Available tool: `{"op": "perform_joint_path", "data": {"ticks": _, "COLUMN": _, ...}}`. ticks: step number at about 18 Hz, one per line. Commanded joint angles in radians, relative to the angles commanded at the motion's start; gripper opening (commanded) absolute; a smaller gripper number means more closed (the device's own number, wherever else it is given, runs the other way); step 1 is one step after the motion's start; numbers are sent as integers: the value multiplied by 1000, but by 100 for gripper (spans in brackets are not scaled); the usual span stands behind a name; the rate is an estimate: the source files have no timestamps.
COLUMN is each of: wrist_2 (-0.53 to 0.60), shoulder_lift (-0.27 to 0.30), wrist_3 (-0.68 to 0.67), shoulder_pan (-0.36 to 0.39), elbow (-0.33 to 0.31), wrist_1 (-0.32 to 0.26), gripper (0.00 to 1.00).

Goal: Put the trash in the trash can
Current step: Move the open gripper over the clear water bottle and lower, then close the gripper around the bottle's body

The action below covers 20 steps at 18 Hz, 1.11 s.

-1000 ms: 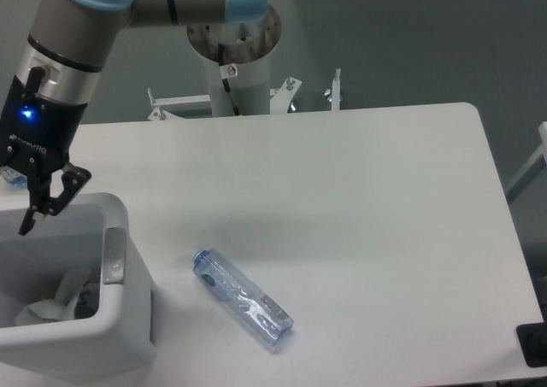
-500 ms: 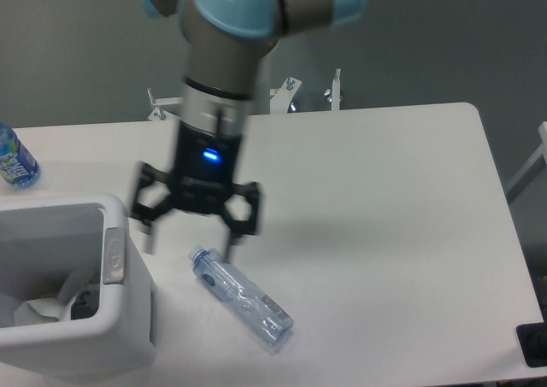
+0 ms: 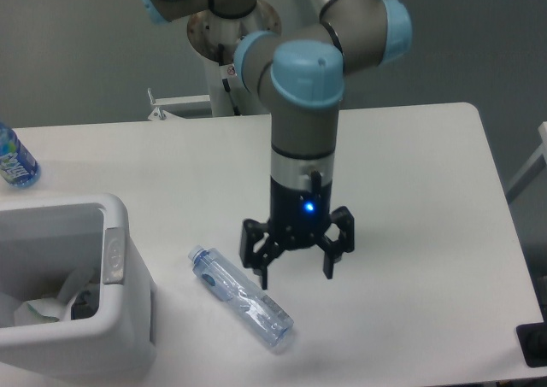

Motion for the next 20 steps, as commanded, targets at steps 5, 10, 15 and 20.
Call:
{"op": "perform_joint_path", "data": {"ticks": 5, "wrist_2": -3, "shoulder_lift": -60, "wrist_3": -15, "shoulder_pan": -21, "elbow": 24, "wrist_1": 2, "gripper": 100}}
{"op": "perform_joint_path", "data": {"ticks": 10, "wrist_2": -11, "shoulder_lift": -138, "wrist_3": -15, "shoulder_pan": -74, "elbow": 54, "wrist_1": 5, "gripper": 100}}
{"op": "perform_joint_path", "data": {"ticks": 15, "wrist_2": -1, "shoulder_lift": -216, "wrist_3": -58, "shoulder_pan": -117, "elbow": 94, "wrist_1": 3, "gripper": 100}}
{"op": "perform_joint_path", "data": {"ticks": 20, "wrist_2": 35, "shoulder_lift": -221, "wrist_3": -71, "shoulder_pan": -120, "elbow": 87, "wrist_1": 2, "gripper": 100}}
